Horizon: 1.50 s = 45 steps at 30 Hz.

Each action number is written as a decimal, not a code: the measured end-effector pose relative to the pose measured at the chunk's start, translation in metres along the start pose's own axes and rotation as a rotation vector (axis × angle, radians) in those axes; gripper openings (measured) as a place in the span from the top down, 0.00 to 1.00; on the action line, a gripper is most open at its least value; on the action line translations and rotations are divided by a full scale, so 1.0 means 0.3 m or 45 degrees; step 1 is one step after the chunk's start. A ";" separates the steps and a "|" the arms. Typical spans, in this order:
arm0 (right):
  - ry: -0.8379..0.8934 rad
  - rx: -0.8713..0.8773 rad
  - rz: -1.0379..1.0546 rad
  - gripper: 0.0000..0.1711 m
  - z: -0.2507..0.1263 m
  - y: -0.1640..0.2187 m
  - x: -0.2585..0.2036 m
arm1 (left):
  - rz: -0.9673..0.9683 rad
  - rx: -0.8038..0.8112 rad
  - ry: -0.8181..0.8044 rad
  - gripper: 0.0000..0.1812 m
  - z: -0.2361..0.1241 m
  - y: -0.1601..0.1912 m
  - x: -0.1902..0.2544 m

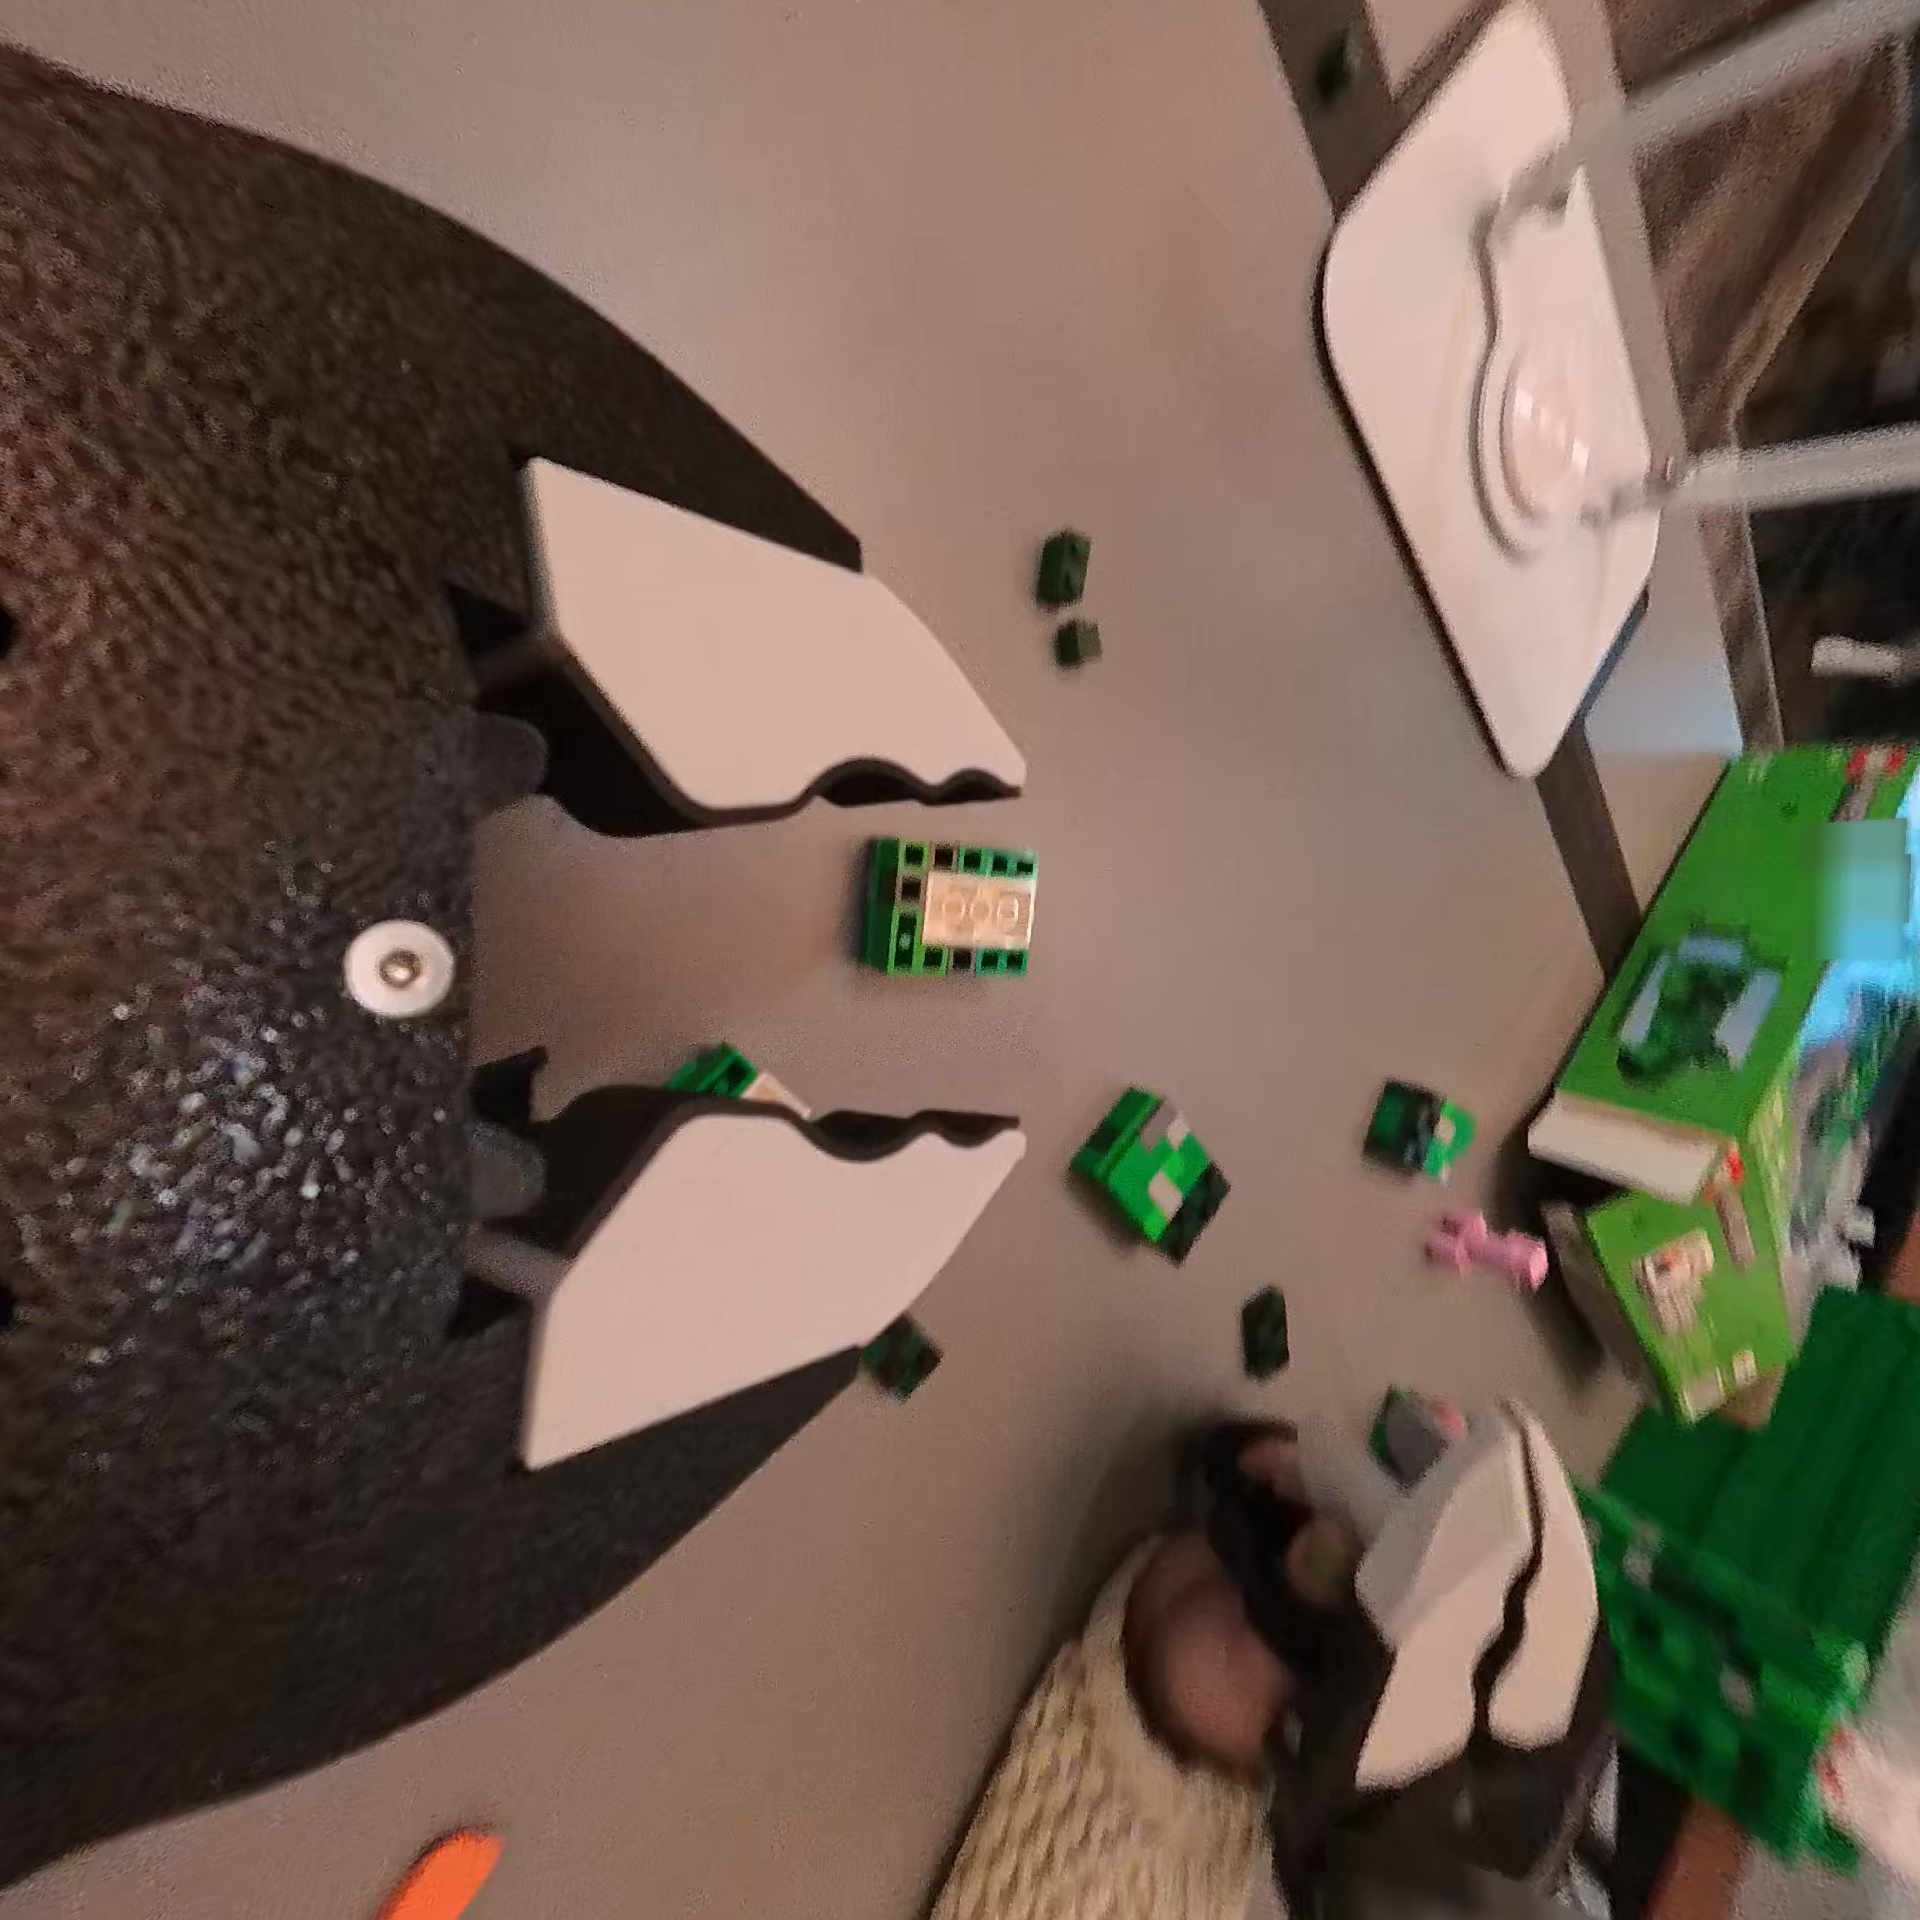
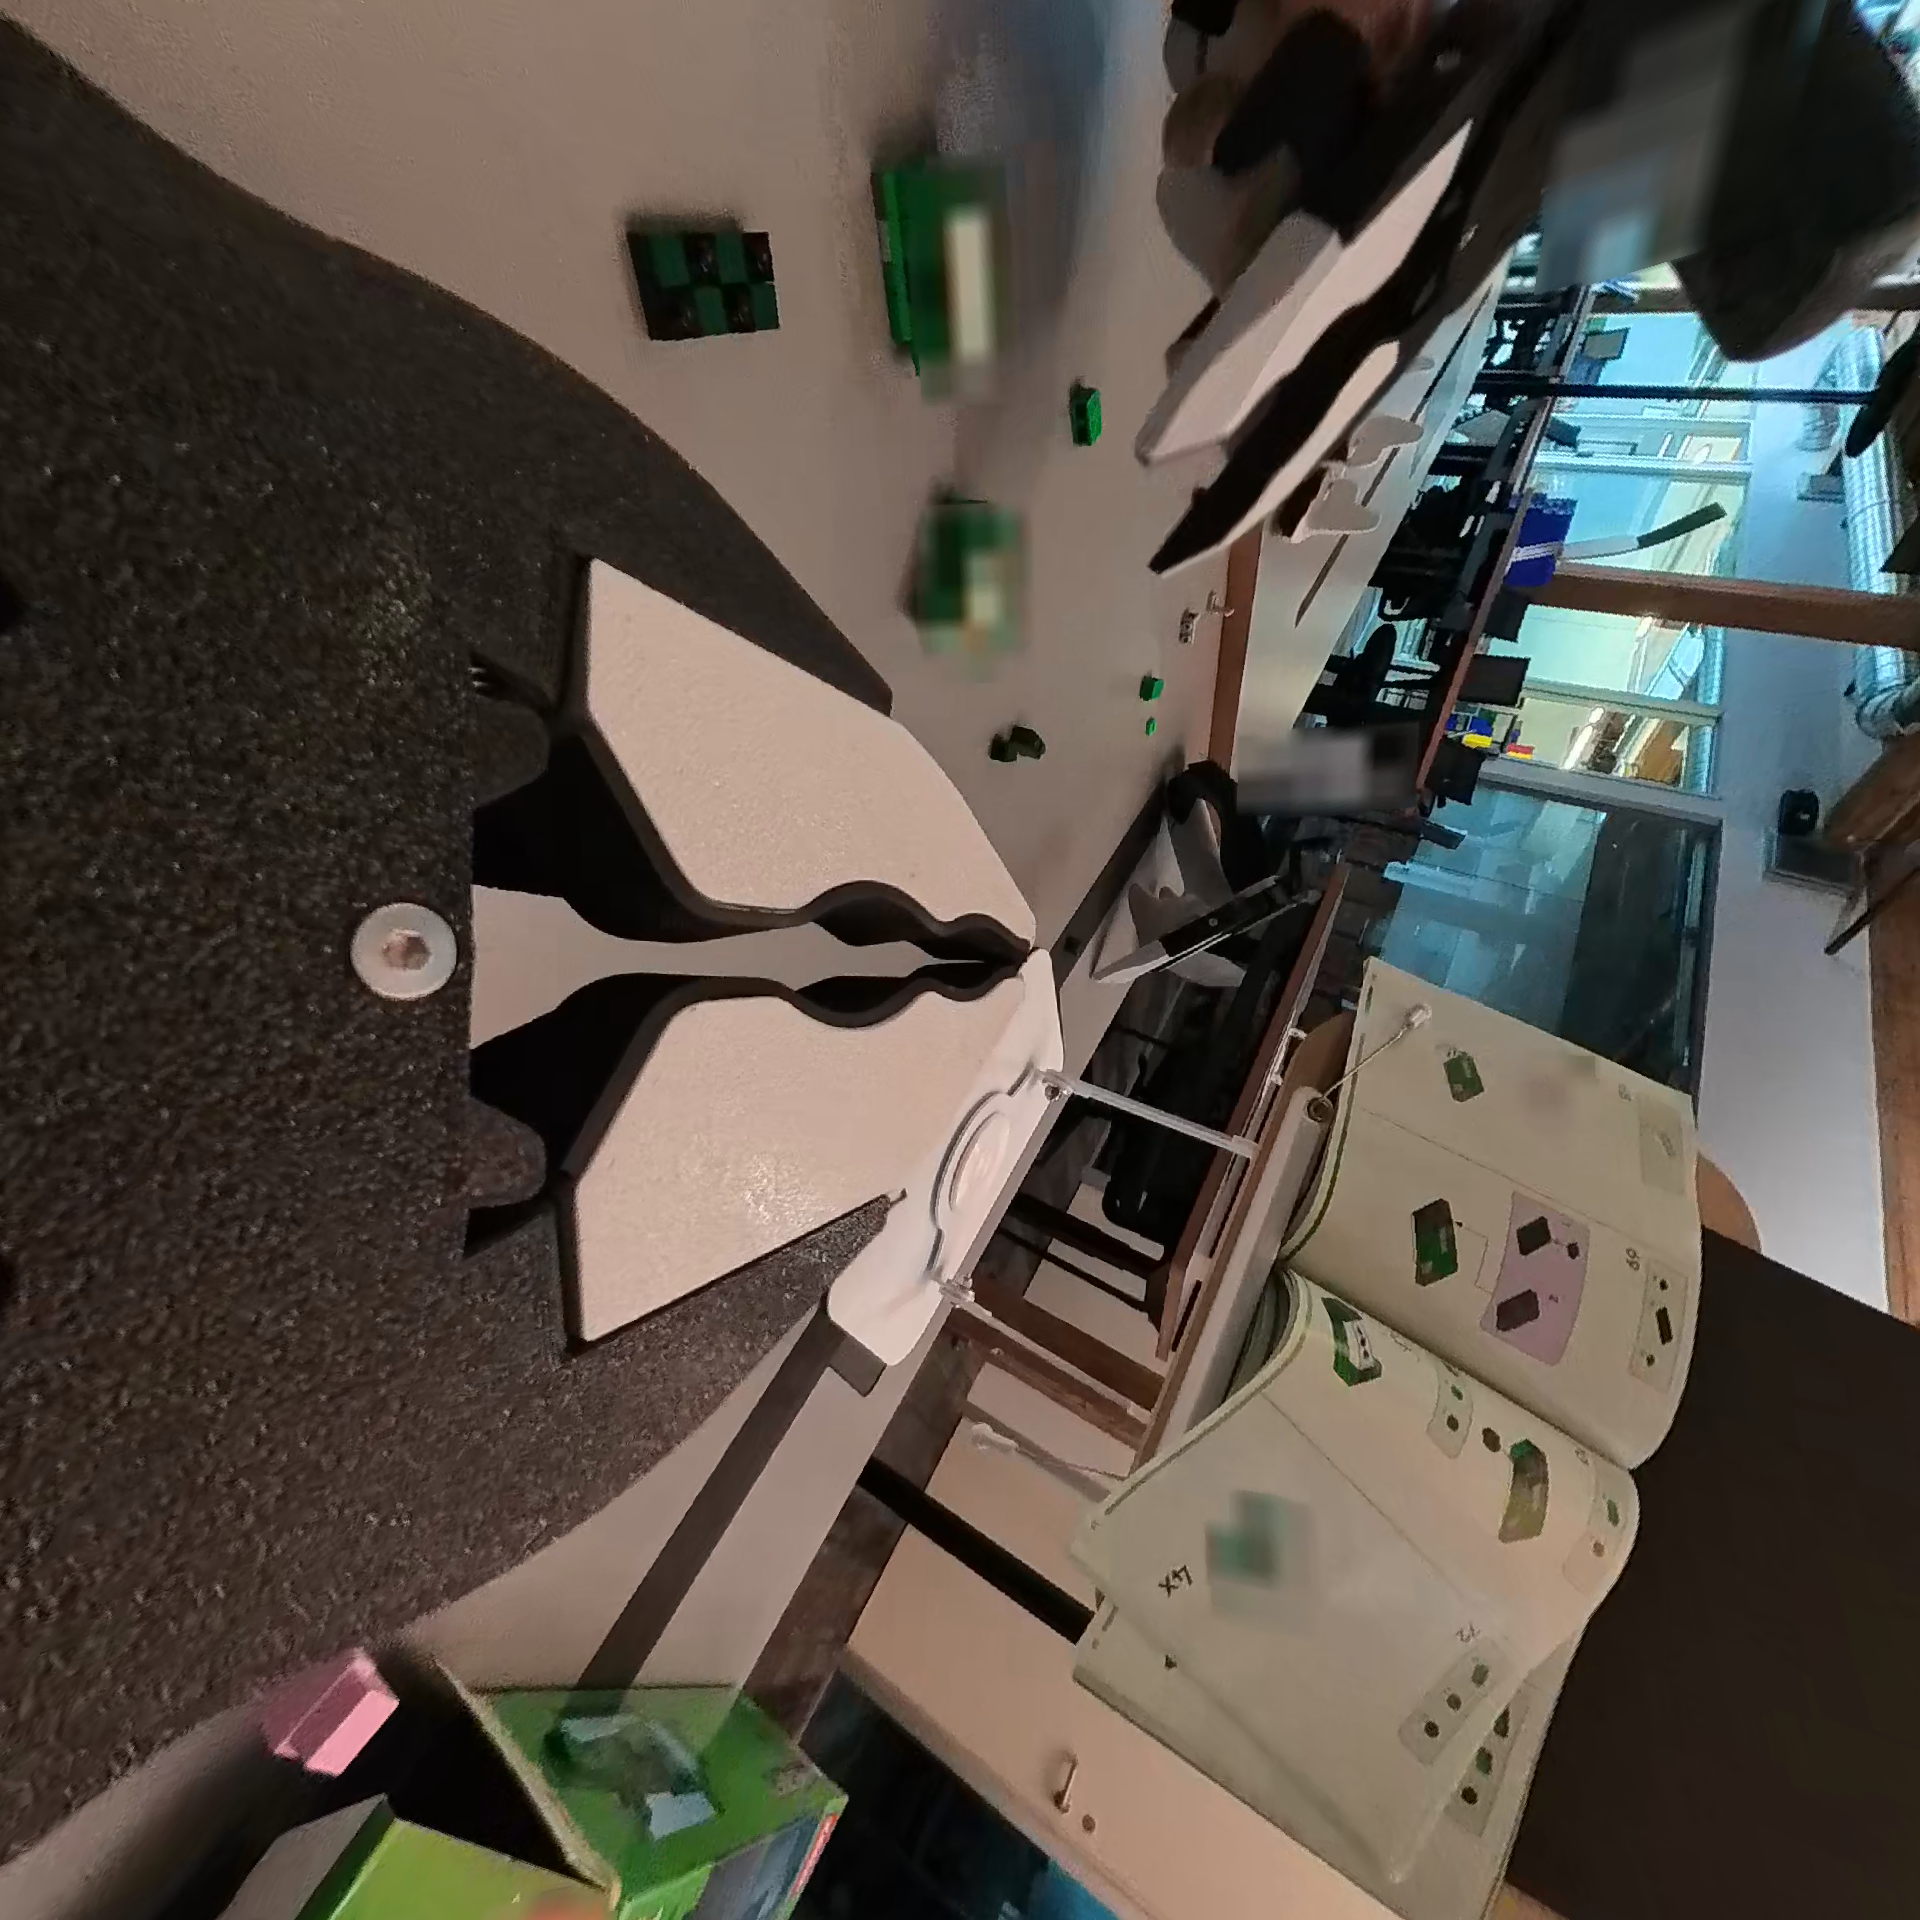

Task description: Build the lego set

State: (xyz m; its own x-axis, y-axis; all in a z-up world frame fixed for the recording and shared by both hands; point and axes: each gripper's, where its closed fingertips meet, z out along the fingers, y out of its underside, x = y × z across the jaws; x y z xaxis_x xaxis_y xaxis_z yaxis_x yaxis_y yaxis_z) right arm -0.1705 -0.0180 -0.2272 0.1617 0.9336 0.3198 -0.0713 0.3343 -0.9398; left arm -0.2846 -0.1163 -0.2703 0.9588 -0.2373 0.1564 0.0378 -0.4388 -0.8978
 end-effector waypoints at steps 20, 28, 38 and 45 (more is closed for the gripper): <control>0.018 0.021 0.107 1.00 -0.001 -0.001 0.024 | 0.098 -0.449 0.387 0.64 -0.038 0.219 0.148; 0.014 0.017 0.100 1.00 0.001 0.000 0.020 | 0.013 -0.493 0.124 0.66 -0.049 0.236 0.023; 0.011 0.015 0.093 1.00 0.003 0.000 0.017 | -0.003 -0.462 0.095 0.68 -0.030 0.201 0.032; 0.004 0.013 0.080 1.00 0.003 0.001 0.012 | 0.123 -0.546 0.120 0.68 -0.012 0.240 0.052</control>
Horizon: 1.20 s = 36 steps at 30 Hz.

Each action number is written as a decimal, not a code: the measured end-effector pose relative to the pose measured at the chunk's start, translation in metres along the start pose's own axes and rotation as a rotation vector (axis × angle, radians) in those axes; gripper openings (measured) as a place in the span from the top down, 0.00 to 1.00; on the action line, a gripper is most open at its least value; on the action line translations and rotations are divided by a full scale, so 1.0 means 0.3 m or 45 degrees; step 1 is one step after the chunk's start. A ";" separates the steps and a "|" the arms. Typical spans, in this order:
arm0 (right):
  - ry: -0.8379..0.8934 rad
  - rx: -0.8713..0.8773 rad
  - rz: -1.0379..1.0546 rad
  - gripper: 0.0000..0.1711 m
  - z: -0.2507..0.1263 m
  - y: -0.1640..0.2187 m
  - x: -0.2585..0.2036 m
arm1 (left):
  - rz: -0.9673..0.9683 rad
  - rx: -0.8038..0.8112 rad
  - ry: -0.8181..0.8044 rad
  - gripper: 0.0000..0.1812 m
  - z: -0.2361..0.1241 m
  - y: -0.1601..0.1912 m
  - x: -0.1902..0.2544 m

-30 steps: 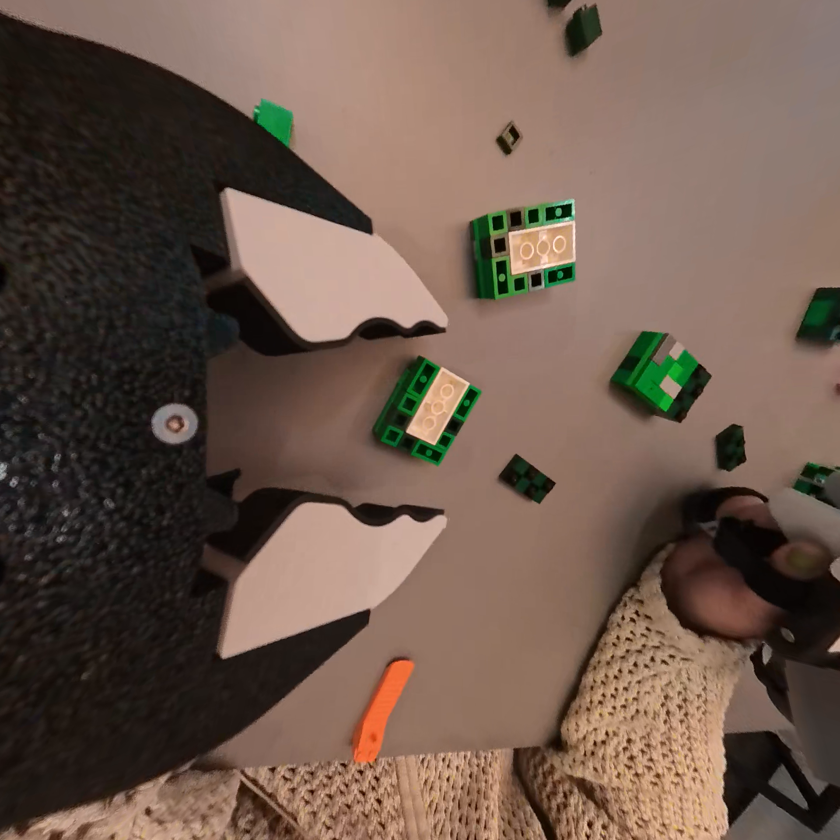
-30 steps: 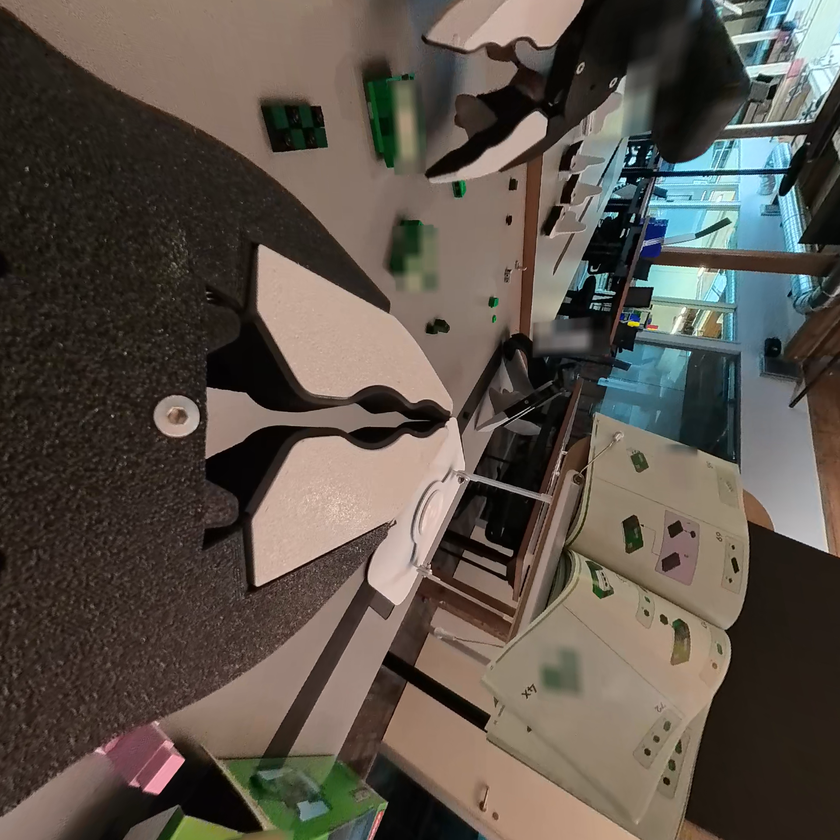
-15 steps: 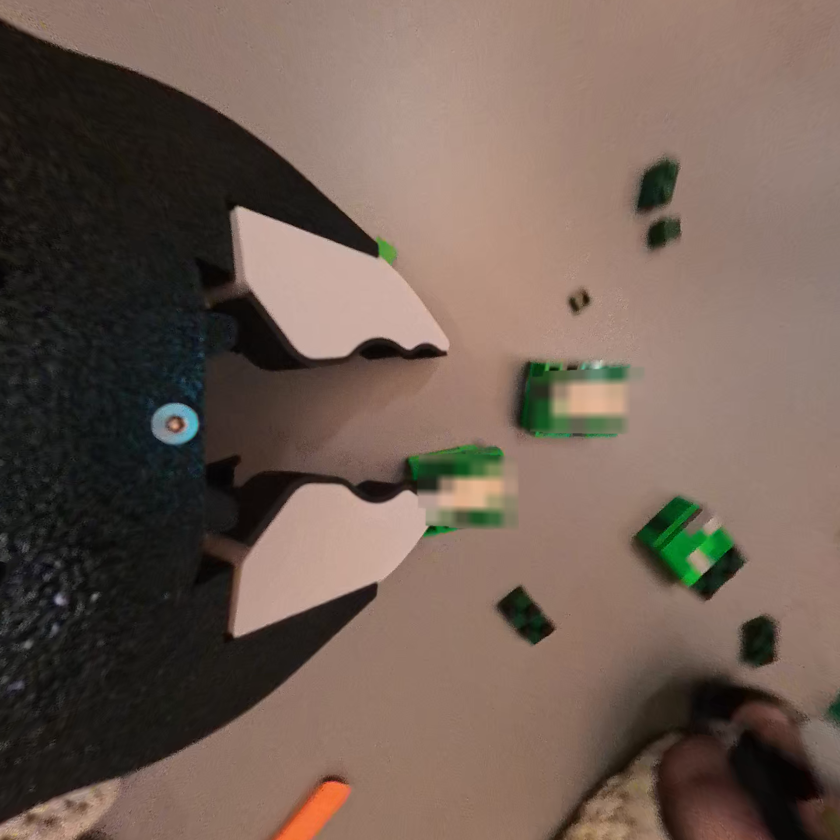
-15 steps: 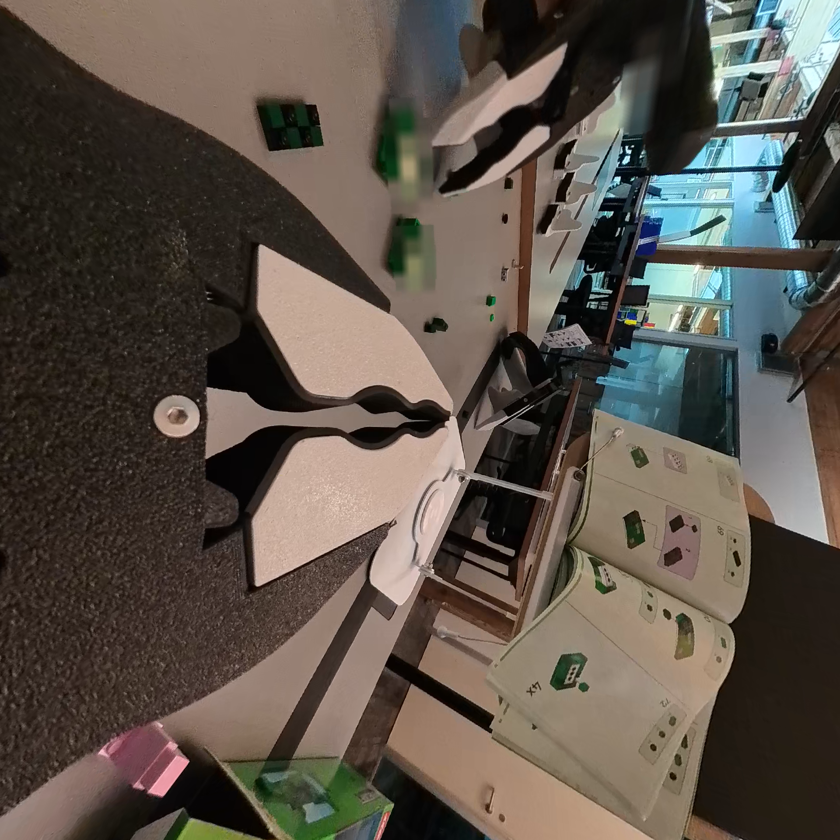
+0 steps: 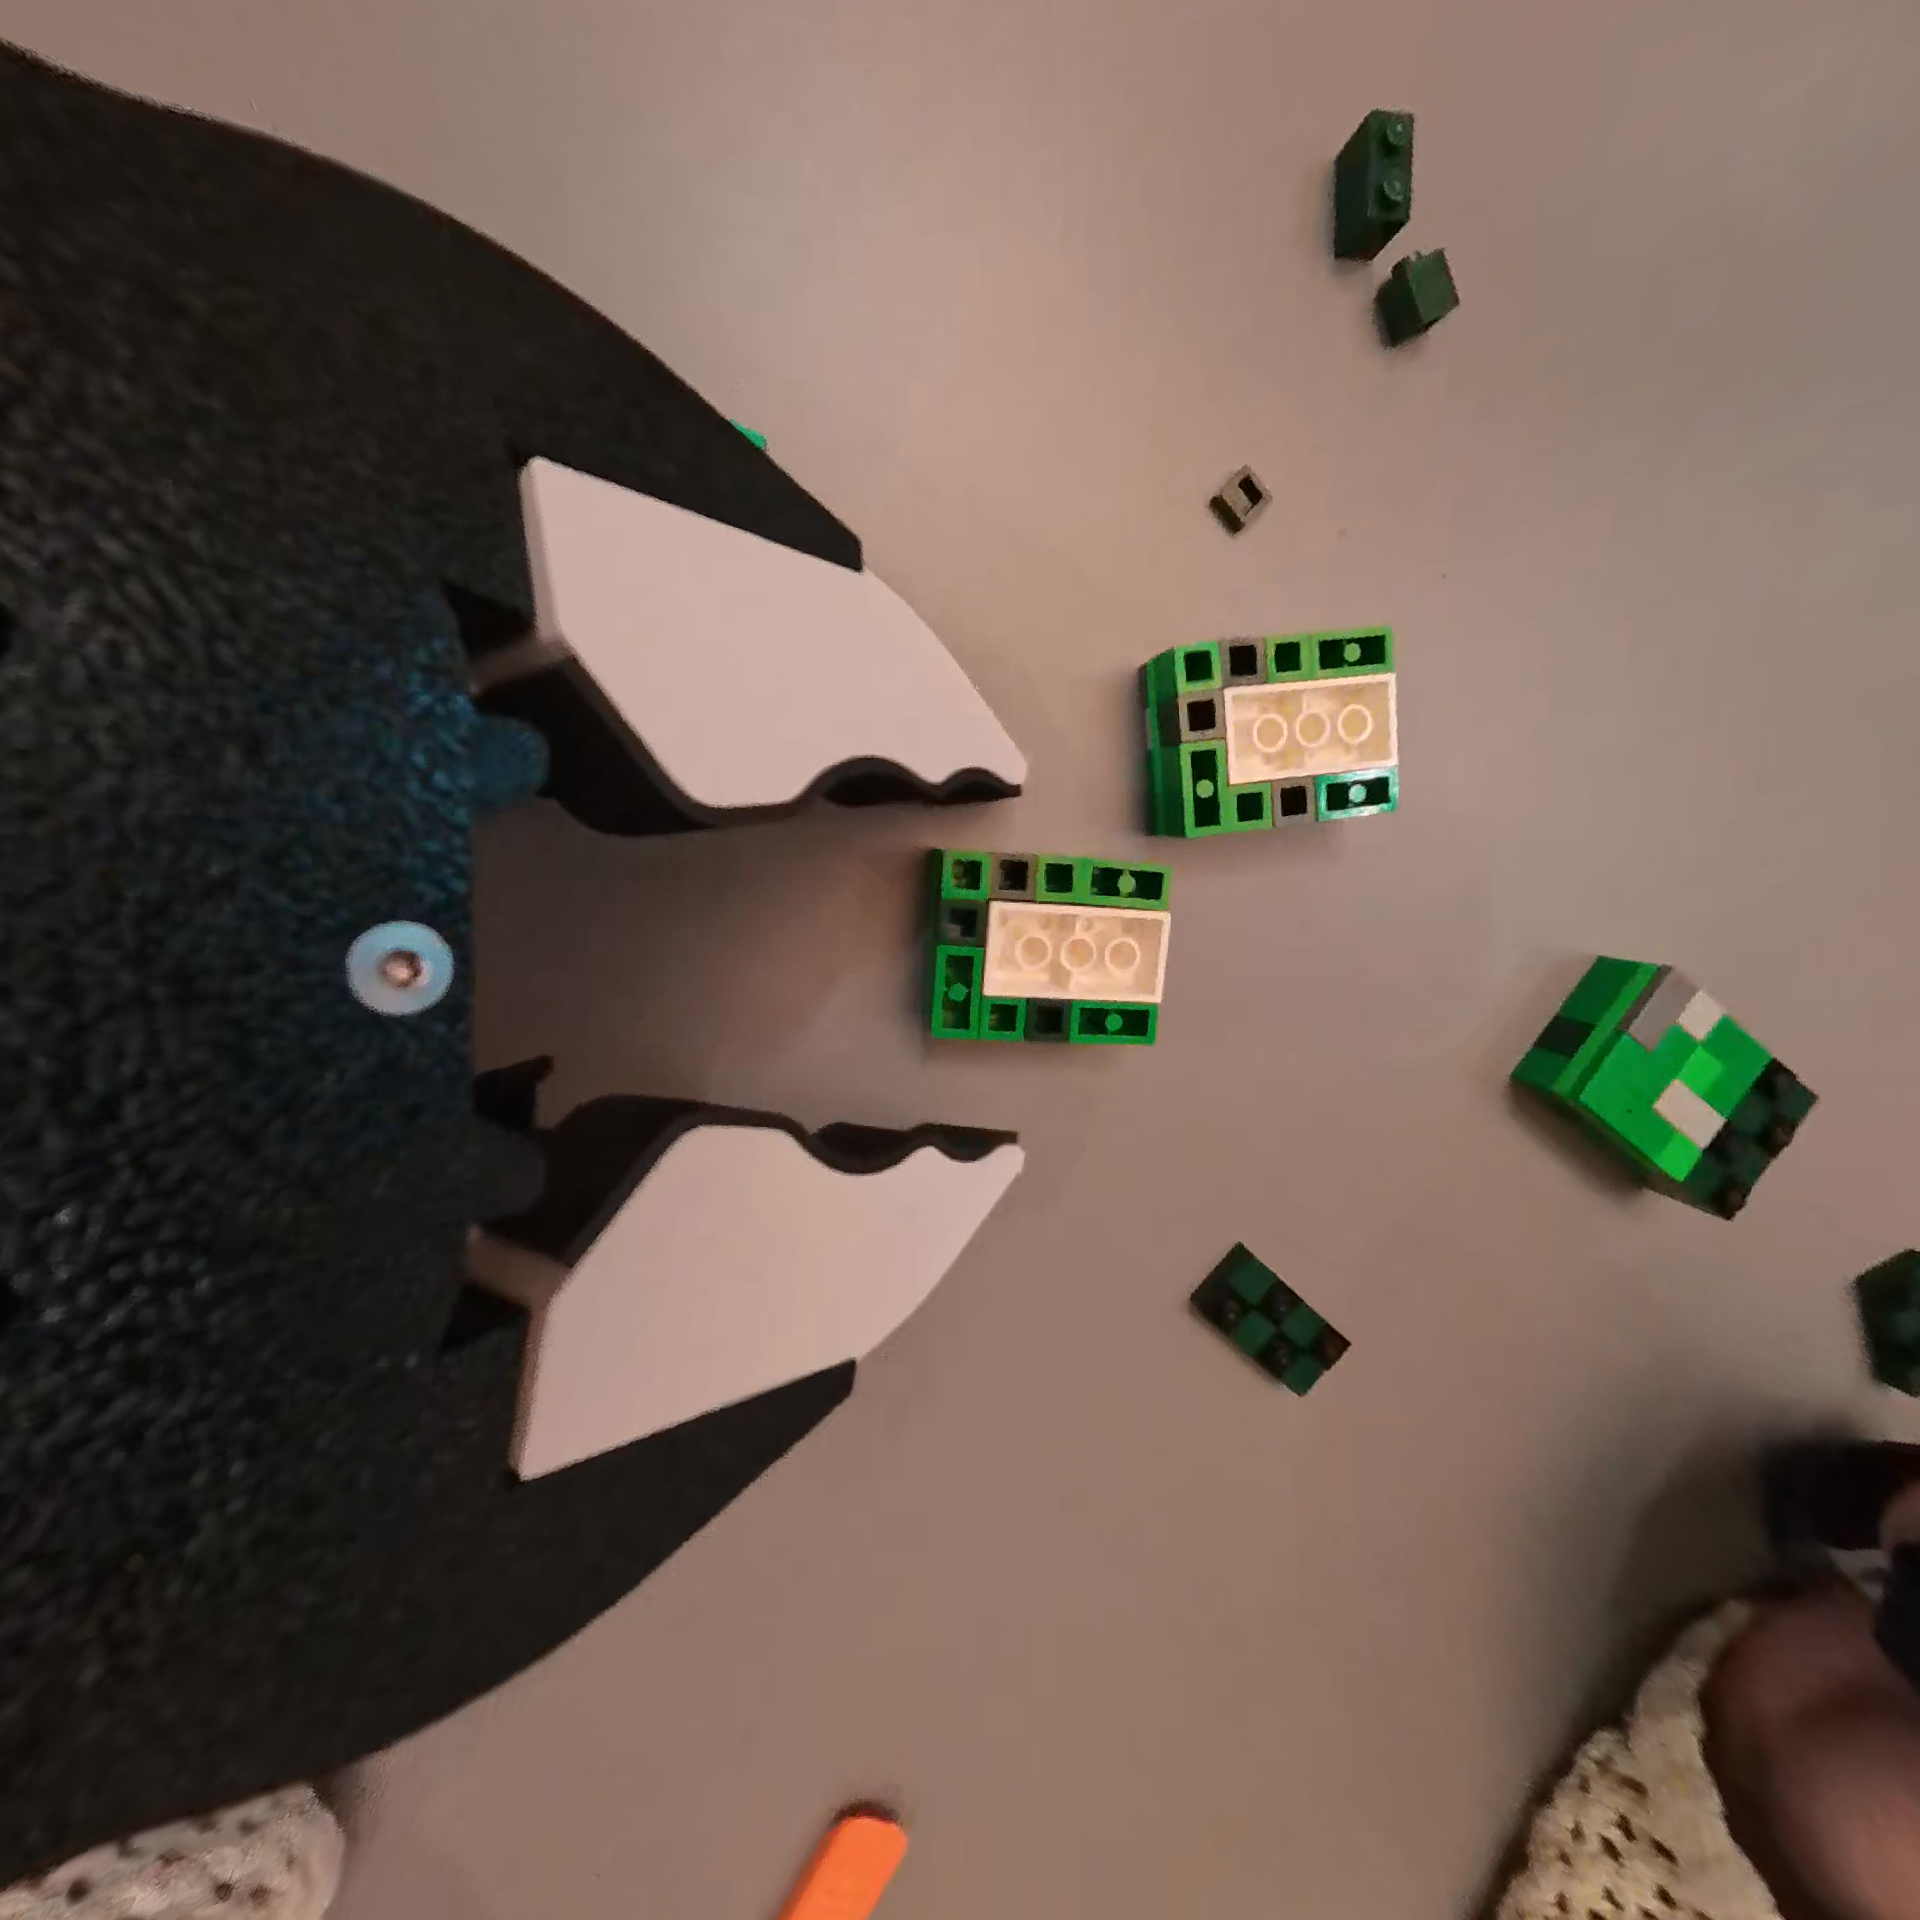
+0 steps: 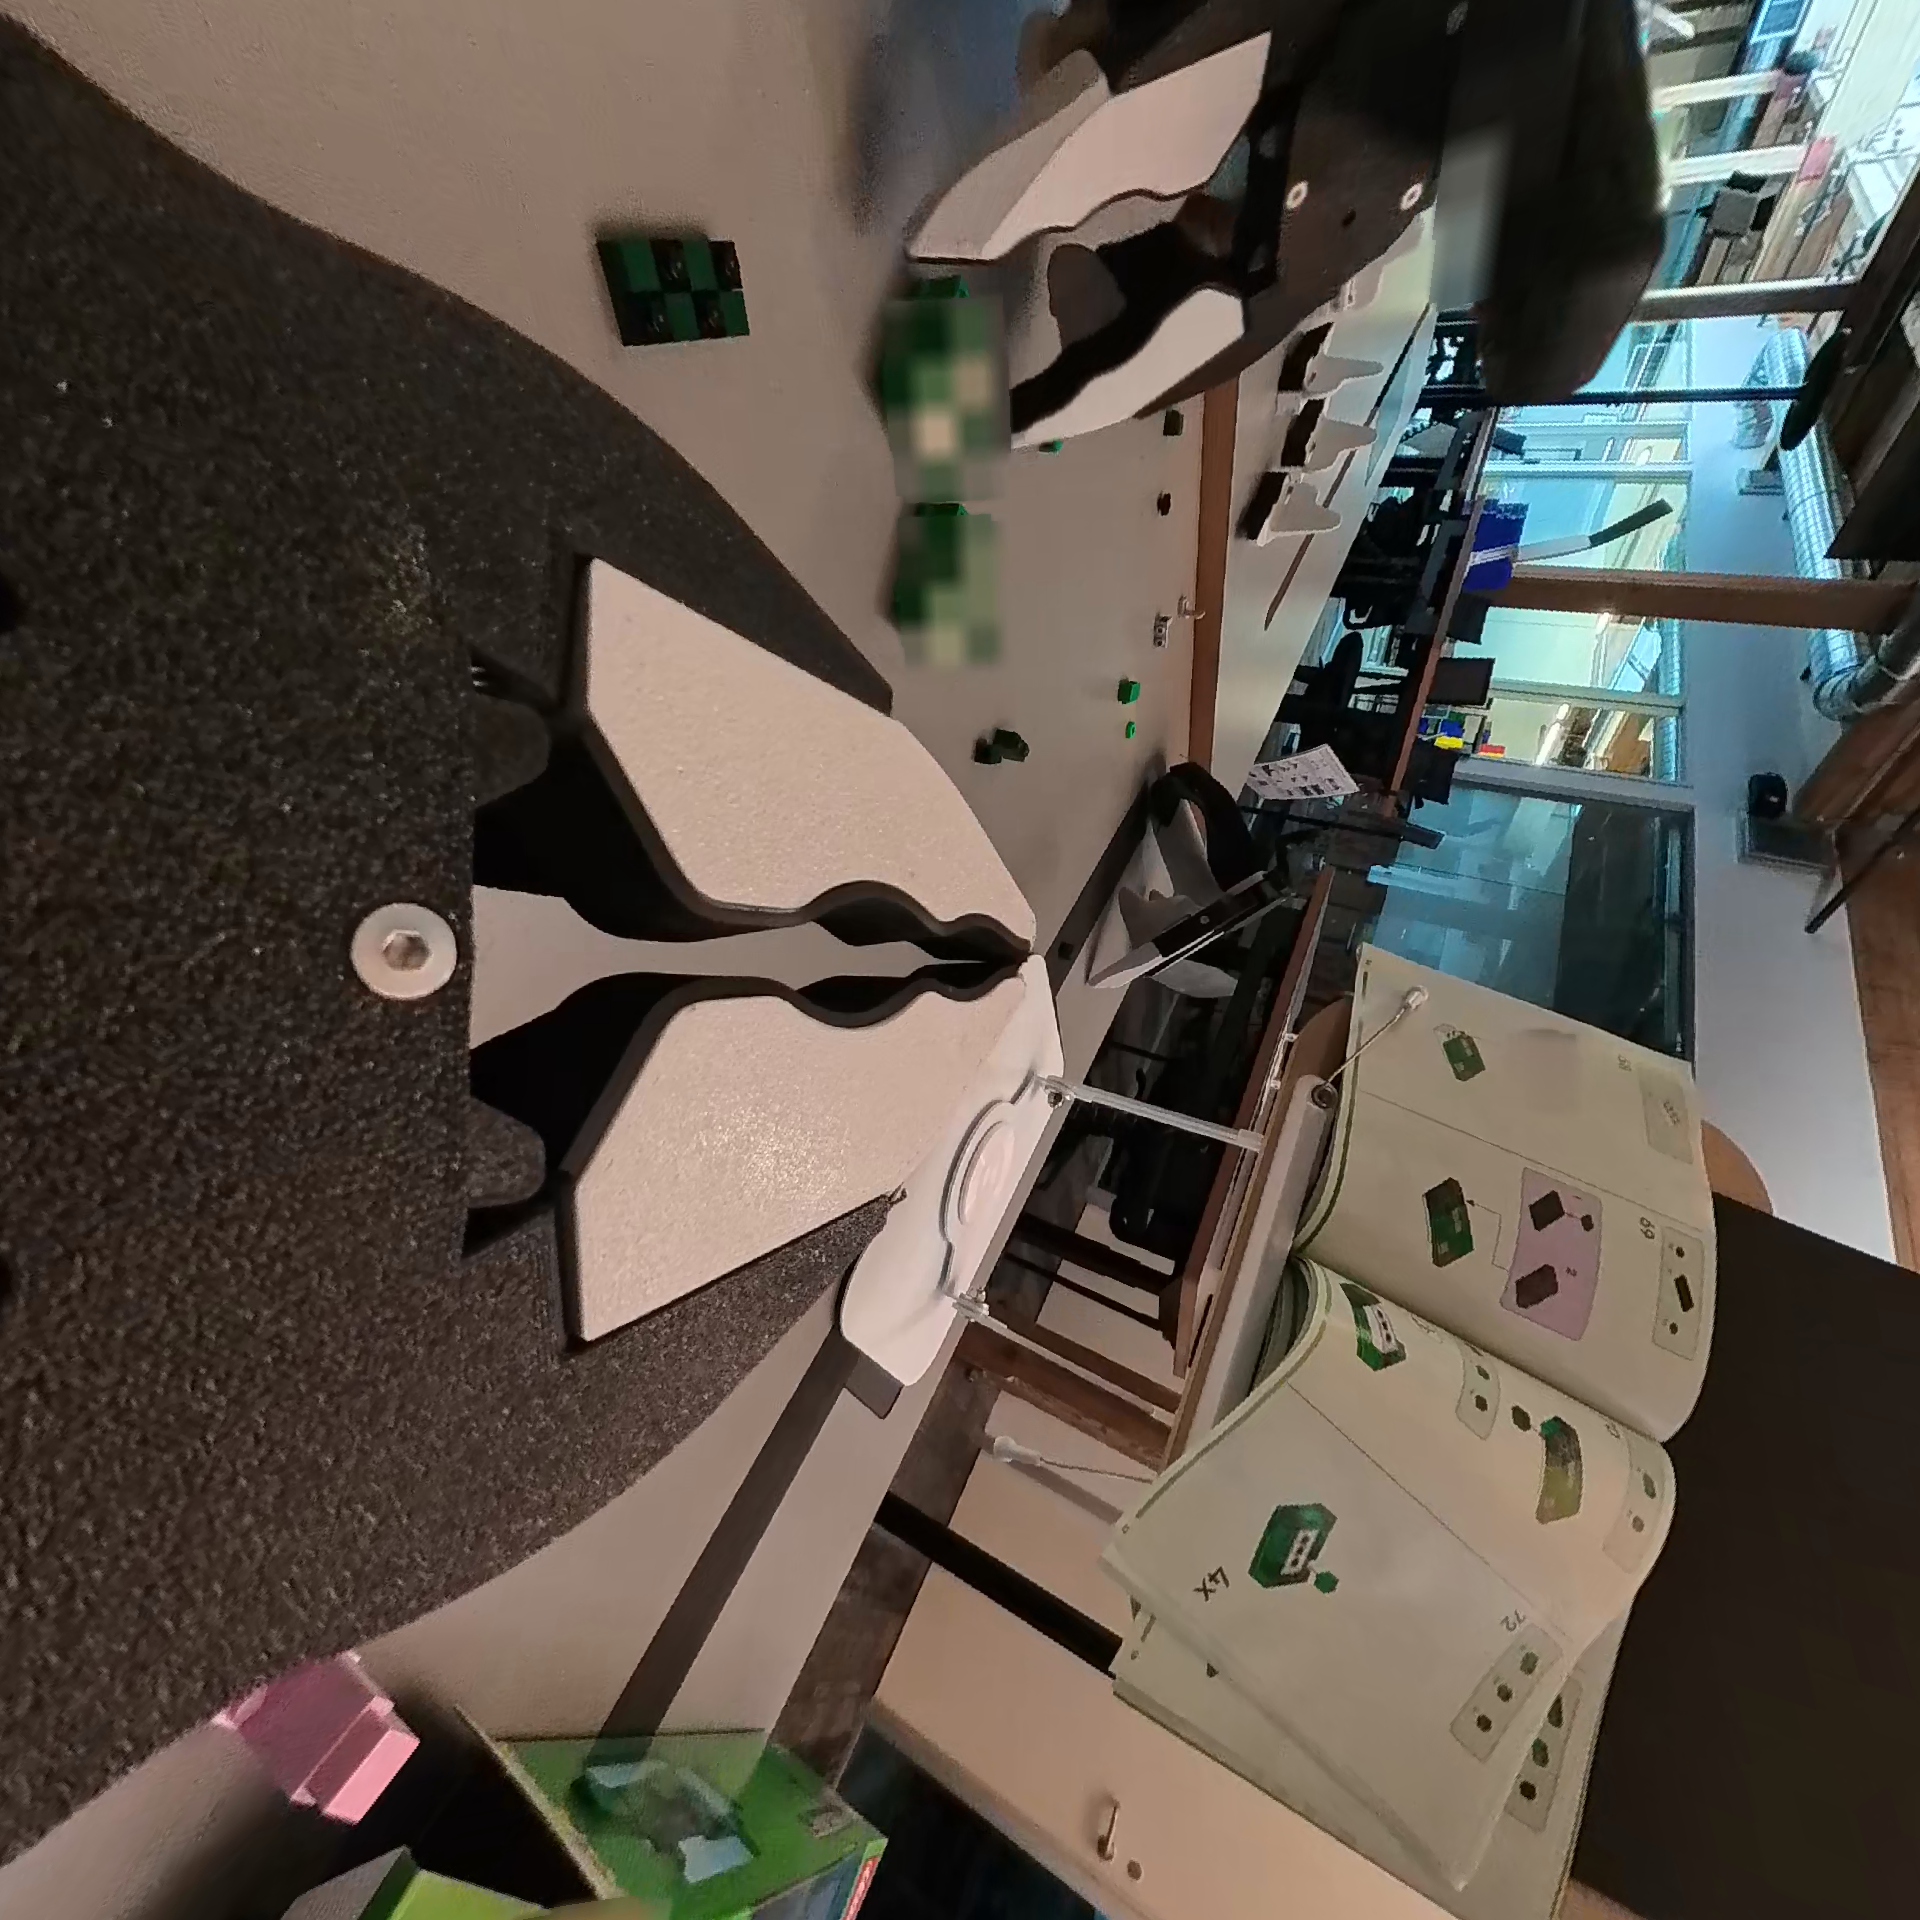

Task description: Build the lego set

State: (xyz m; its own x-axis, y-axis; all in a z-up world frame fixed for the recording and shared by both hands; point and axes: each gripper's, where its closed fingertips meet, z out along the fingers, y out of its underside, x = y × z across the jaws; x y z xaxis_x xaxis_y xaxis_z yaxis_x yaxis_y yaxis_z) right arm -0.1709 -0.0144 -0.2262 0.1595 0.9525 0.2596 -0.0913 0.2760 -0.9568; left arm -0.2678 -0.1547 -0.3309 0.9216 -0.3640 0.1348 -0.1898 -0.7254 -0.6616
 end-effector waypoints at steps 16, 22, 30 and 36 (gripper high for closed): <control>-0.011 -0.006 -0.014 1.00 0.002 0.002 -0.005 | -0.170 0.772 0.154 0.81 -0.157 -0.222 -0.033; -0.010 -0.006 -0.020 1.00 0.003 0.002 -0.005 | -0.214 0.911 0.316 0.81 -0.188 -0.246 -0.011; -0.583 0.001 -0.410 0.69 -0.025 -0.003 -0.307 | -0.030 0.612 0.697 0.81 -0.086 -0.208 0.192; -0.782 -0.001 -0.674 0.71 -0.055 0.018 -0.481 | -0.019 0.386 0.910 0.81 -0.043 -0.159 0.299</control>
